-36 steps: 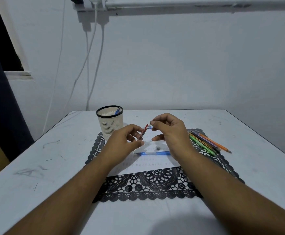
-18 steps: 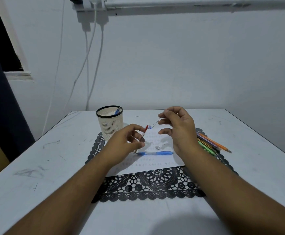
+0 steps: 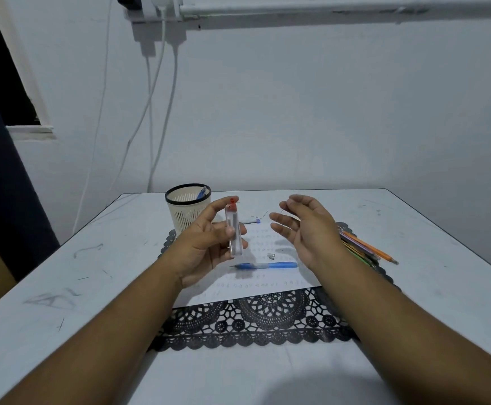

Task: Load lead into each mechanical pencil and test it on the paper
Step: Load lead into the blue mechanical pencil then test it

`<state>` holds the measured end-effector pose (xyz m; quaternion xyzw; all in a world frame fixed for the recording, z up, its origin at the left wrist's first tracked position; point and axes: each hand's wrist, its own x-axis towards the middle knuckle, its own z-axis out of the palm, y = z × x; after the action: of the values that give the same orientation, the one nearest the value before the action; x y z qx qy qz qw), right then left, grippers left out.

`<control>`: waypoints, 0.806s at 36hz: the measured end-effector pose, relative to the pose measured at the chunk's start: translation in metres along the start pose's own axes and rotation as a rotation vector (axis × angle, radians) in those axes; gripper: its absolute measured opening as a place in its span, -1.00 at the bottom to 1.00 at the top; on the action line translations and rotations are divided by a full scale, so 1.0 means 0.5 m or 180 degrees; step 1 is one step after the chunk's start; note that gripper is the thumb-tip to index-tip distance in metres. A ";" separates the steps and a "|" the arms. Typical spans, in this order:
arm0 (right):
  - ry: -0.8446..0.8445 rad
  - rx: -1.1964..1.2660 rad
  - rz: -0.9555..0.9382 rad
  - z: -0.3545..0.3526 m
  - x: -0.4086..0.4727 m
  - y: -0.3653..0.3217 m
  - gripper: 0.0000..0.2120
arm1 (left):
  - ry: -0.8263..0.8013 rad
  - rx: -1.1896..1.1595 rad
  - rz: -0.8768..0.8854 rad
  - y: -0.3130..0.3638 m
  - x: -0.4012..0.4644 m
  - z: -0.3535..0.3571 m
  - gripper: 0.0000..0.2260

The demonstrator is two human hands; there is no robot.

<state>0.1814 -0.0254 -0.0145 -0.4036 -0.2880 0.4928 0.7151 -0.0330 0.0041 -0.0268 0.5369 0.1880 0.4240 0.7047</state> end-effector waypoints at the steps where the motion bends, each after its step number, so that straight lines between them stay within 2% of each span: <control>1: -0.0022 0.0028 0.0018 0.000 0.000 0.001 -0.88 | 0.0033 0.0045 0.0009 -0.001 0.001 0.000 -0.50; 5: -0.0131 0.0093 0.0079 -0.001 0.001 0.003 -0.81 | 0.0292 0.0339 0.0060 0.000 0.006 0.000 -0.56; 9: -0.0173 0.0148 0.0113 -0.003 0.001 0.004 -0.86 | 0.0453 0.1042 0.0097 -0.003 0.010 -0.007 -0.60; 12: -0.0153 0.0114 0.0097 -0.006 0.005 -0.001 -0.88 | 0.0553 0.2176 0.0297 -0.006 0.022 -0.006 -0.61; 16: -0.0106 -0.0130 0.0000 -0.015 0.014 -0.005 -0.91 | 0.0510 0.4106 0.0480 -0.003 0.058 0.004 -0.61; 19: -0.0018 -0.0156 -0.0018 -0.025 0.021 -0.008 -0.94 | 0.0582 0.5055 0.0570 -0.006 0.102 0.012 -0.70; 23: 0.0065 -0.0259 -0.0050 -0.039 0.031 -0.011 -0.96 | 0.0667 0.5907 0.0297 -0.021 0.163 0.012 -0.80; 29: 0.0161 -0.0279 -0.0115 -0.055 0.046 -0.015 -0.97 | 0.0526 0.6432 -0.0277 -0.056 0.228 -0.008 -0.72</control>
<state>0.2153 -0.0133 -0.0220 -0.4415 -0.2984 0.4563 0.7126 0.0404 0.0959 -0.0320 0.8433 0.5261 0.0764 -0.0796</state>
